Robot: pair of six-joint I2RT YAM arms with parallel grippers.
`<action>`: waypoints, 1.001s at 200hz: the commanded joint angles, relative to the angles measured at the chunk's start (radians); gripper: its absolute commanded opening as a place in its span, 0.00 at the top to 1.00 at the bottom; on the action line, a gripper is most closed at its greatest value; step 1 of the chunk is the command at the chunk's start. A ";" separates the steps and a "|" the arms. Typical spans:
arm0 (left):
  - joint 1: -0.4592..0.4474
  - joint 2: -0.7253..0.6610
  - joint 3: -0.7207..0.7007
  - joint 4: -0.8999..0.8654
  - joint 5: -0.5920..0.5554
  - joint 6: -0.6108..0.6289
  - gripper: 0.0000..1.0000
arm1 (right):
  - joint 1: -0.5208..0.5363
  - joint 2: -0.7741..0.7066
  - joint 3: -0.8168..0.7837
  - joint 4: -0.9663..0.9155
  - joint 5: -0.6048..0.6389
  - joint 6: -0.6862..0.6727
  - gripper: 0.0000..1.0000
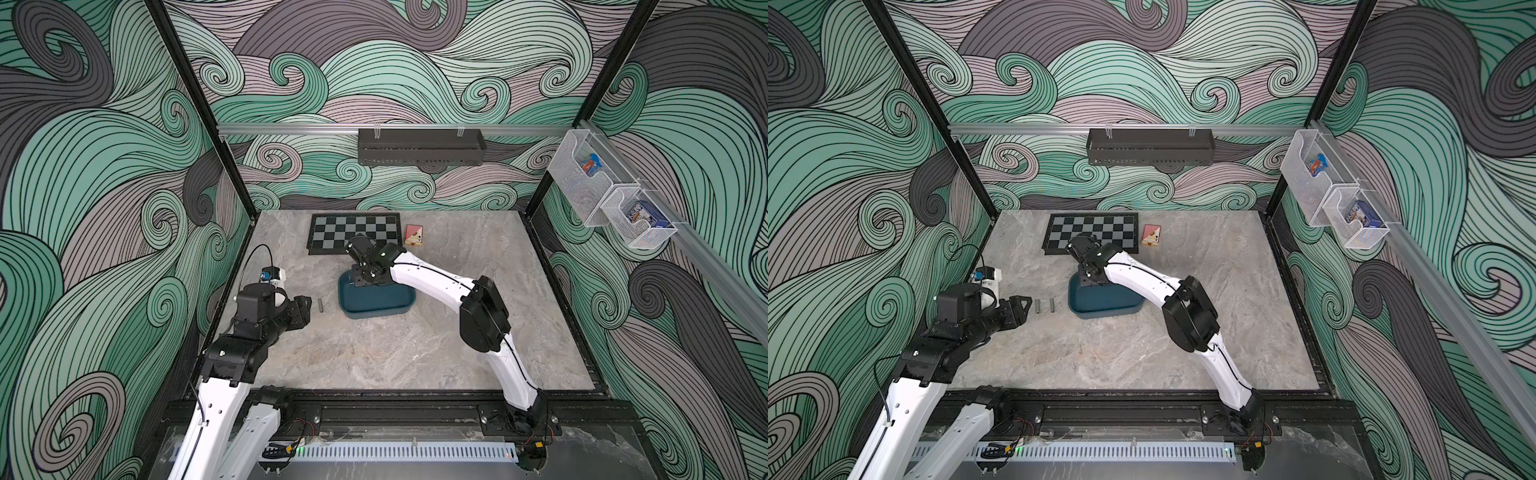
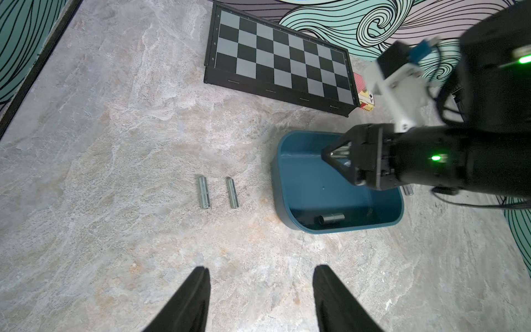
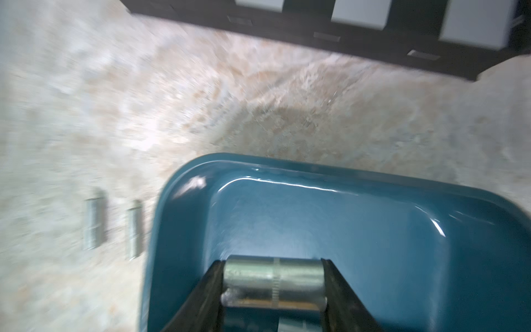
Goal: Take out the socket from the storage box
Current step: Pick up the socket head from the storage box, then place the socket head at the center of the board.
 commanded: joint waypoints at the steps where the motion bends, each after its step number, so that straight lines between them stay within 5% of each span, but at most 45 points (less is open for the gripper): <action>1: -0.004 0.001 -0.004 0.018 -0.001 0.012 0.39 | 0.002 -0.114 -0.051 -0.002 0.016 -0.026 0.63; 43: -0.004 0.002 -0.004 0.020 0.003 0.011 0.39 | -0.132 -0.358 -0.281 0.001 0.042 0.010 0.63; 120: -0.018 -0.007 -0.005 0.021 0.021 0.011 0.39 | -0.662 -0.557 -0.674 0.076 -0.139 0.279 0.61; 200: -0.041 -0.041 -0.010 0.024 0.012 0.011 0.39 | -0.686 -0.418 -0.689 0.025 -0.066 0.637 0.57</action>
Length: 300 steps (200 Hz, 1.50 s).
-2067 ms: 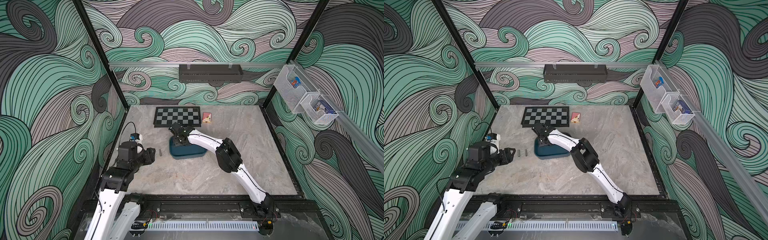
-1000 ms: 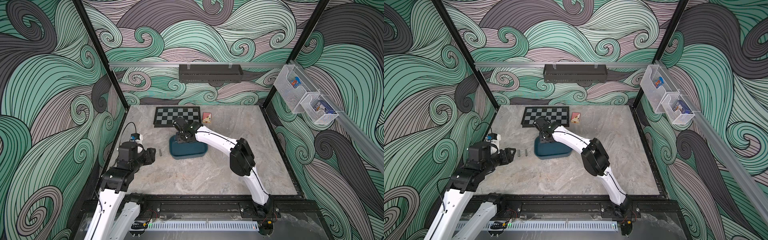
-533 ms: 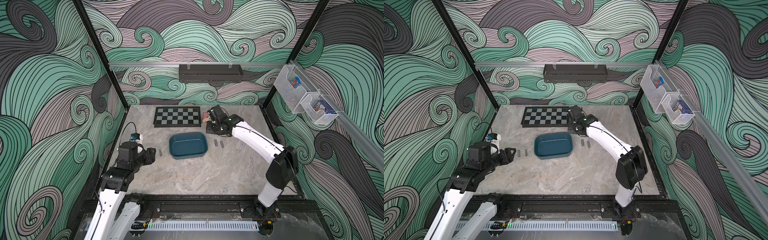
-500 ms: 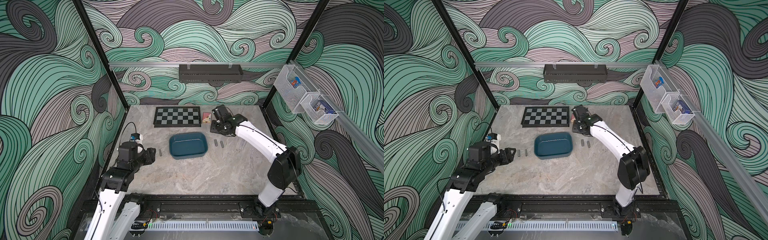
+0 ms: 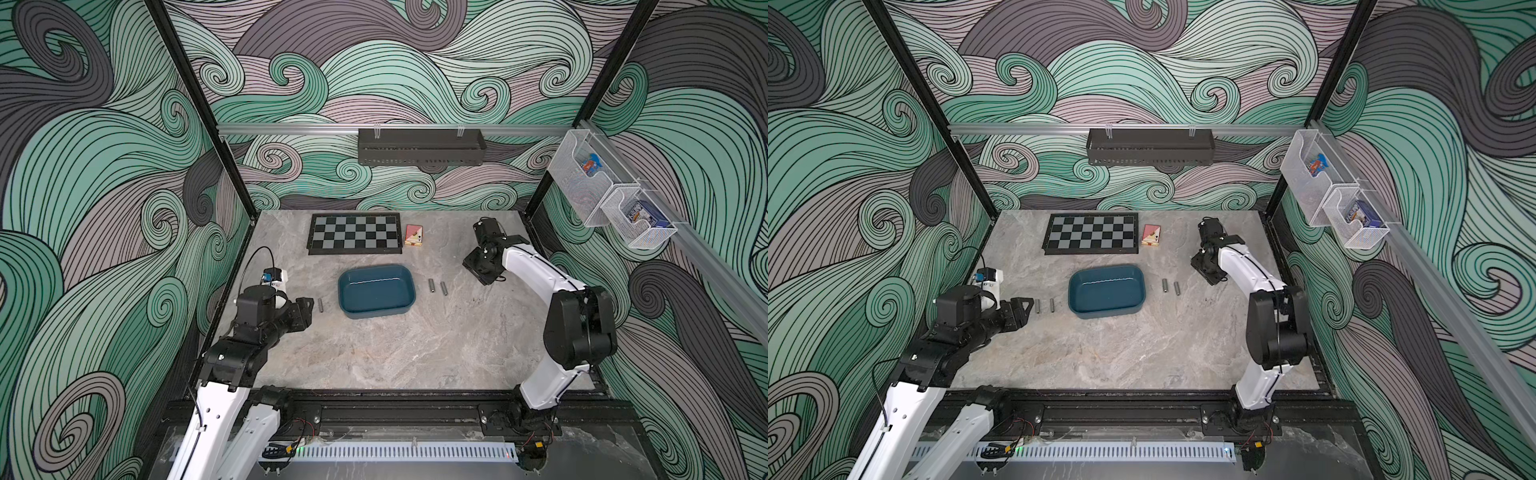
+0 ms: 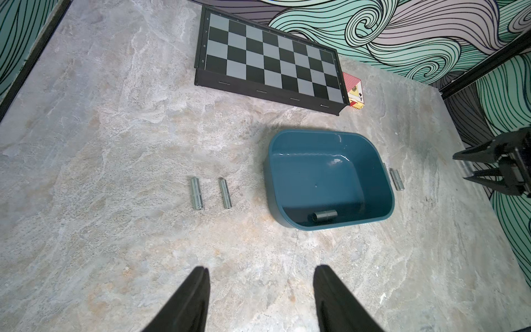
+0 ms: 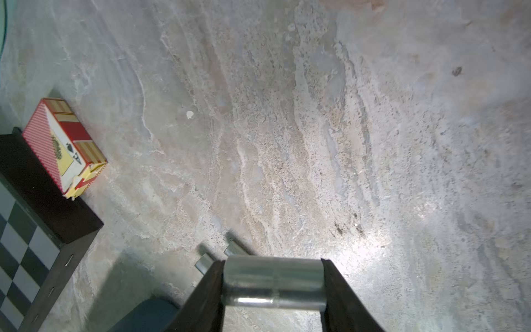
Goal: Take out the socket from the storage box
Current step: Place the socket head at the center of the board.
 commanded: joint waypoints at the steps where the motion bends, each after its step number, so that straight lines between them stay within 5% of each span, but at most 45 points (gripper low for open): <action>1: -0.012 -0.012 -0.002 0.018 0.005 0.012 0.39 | 0.020 0.037 -0.005 -0.041 0.032 0.199 0.57; 51: -0.024 -0.026 -0.003 0.017 0.002 0.014 0.38 | 0.087 0.144 0.043 -0.098 0.007 0.394 0.55; 152: -0.065 -0.031 -0.002 0.004 -0.015 0.018 0.34 | 0.125 0.236 0.033 -0.110 0.020 0.555 0.49; 300: -0.082 -0.022 -0.005 0.006 -0.013 0.020 0.30 | 0.121 0.328 0.106 -0.111 -0.023 0.586 0.37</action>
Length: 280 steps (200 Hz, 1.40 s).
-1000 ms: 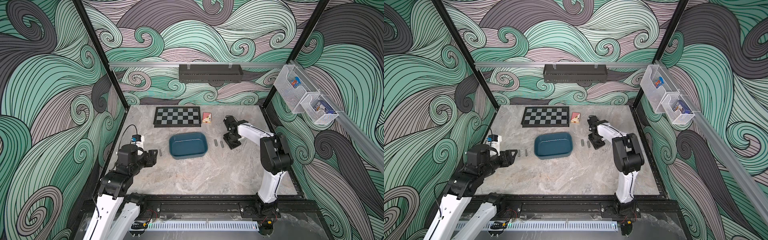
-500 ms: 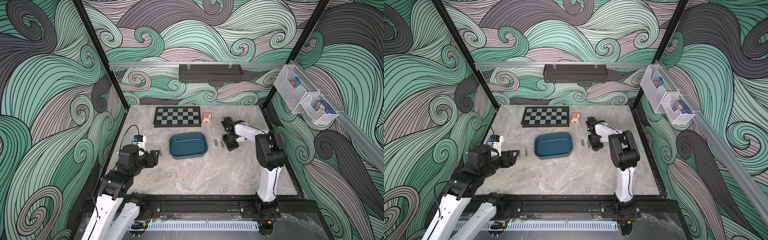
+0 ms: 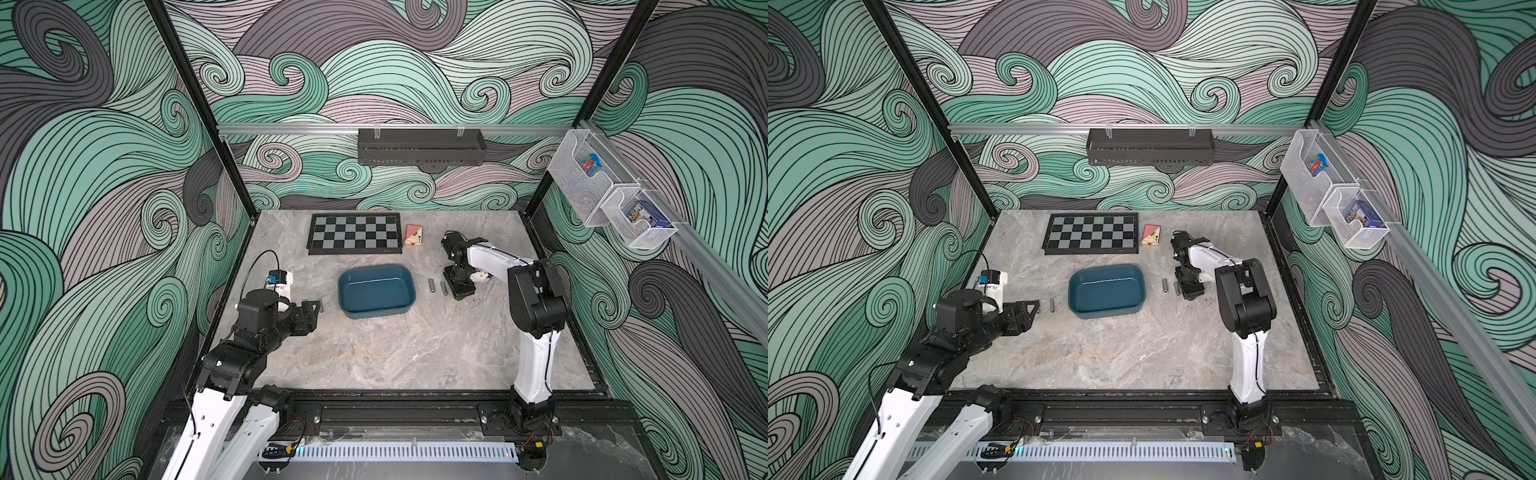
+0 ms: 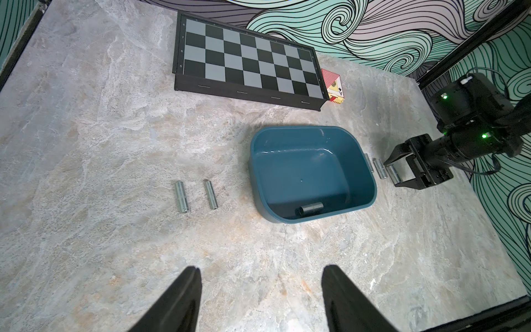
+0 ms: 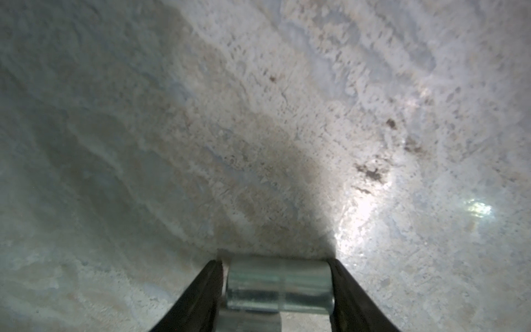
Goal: Take out the socket from the storage box
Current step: Place the socket head at the center of the board.
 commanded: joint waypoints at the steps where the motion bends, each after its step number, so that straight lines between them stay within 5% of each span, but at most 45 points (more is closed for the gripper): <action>1: -0.006 0.008 -0.004 0.006 -0.005 0.018 0.30 | -0.004 0.034 -0.006 -0.008 -0.029 0.009 0.37; 280: -0.014 0.016 -0.004 0.010 0.011 0.020 0.27 | -0.033 -0.095 -0.012 -0.008 -0.049 -0.144 0.21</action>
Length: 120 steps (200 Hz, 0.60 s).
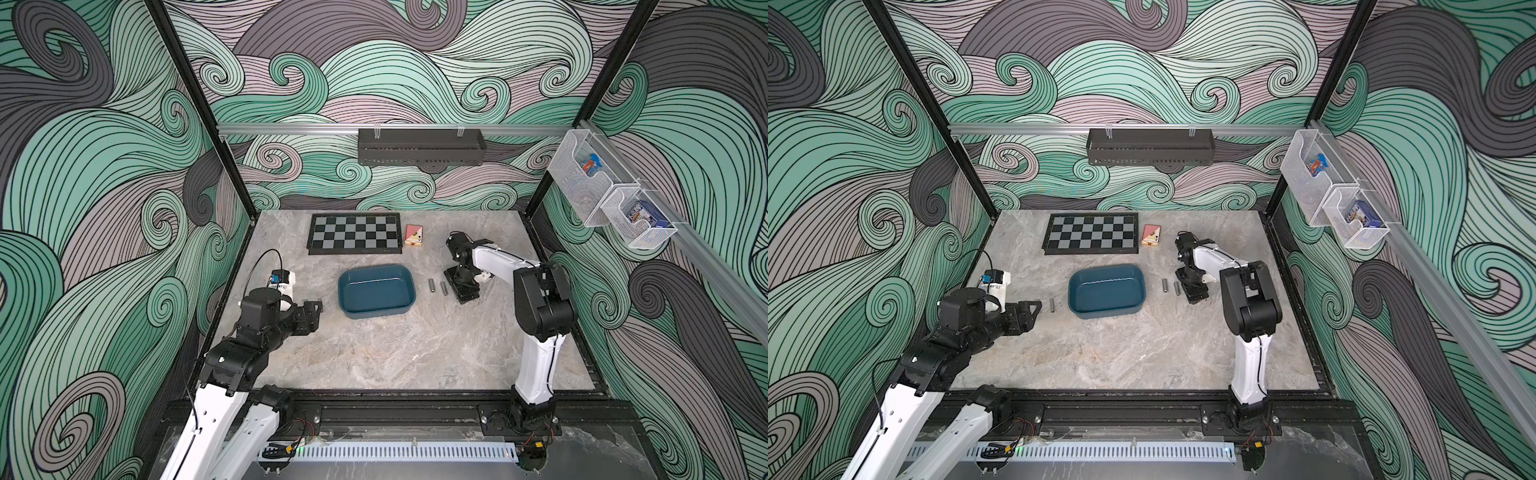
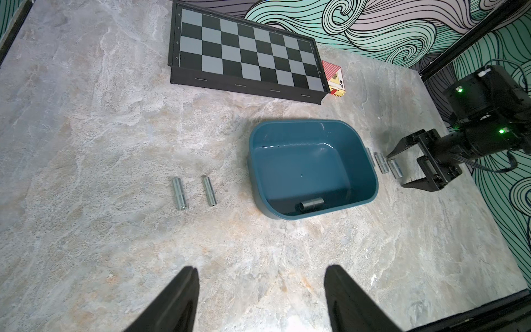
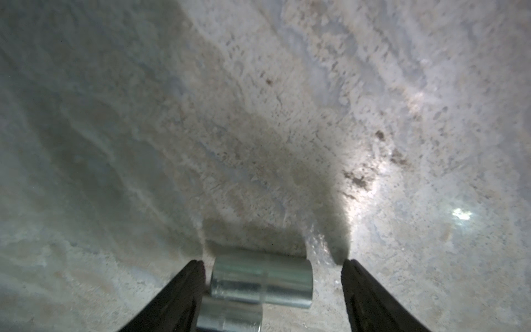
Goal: Take out the socket from the storage box
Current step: Place the socket head at the center of the board.
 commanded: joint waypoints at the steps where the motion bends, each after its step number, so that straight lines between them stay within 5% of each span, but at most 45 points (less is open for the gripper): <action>1: -0.007 -0.005 -0.002 0.010 0.004 0.016 0.27 | -0.005 -0.043 0.031 -0.019 -0.009 -0.031 0.21; 22: -0.007 -0.004 -0.002 0.007 -0.008 0.011 0.23 | -0.005 -0.071 0.038 -0.019 -0.005 -0.049 0.21; 42: -0.015 -0.007 -0.007 -0.004 -0.076 -0.026 0.02 | -0.006 -0.113 0.045 -0.019 0.018 -0.098 0.21; 68: -0.018 0.020 0.017 -0.036 -0.100 -0.076 0.01 | -0.007 -0.197 0.057 -0.018 0.070 -0.264 0.21; 87: -0.017 0.084 0.057 -0.041 0.032 -0.042 0.02 | -0.008 -0.260 0.052 -0.017 0.064 -0.444 0.21; 120: -0.029 0.286 0.171 -0.015 0.311 0.037 0.20 | -0.006 -0.409 -0.034 0.038 0.006 -0.765 0.22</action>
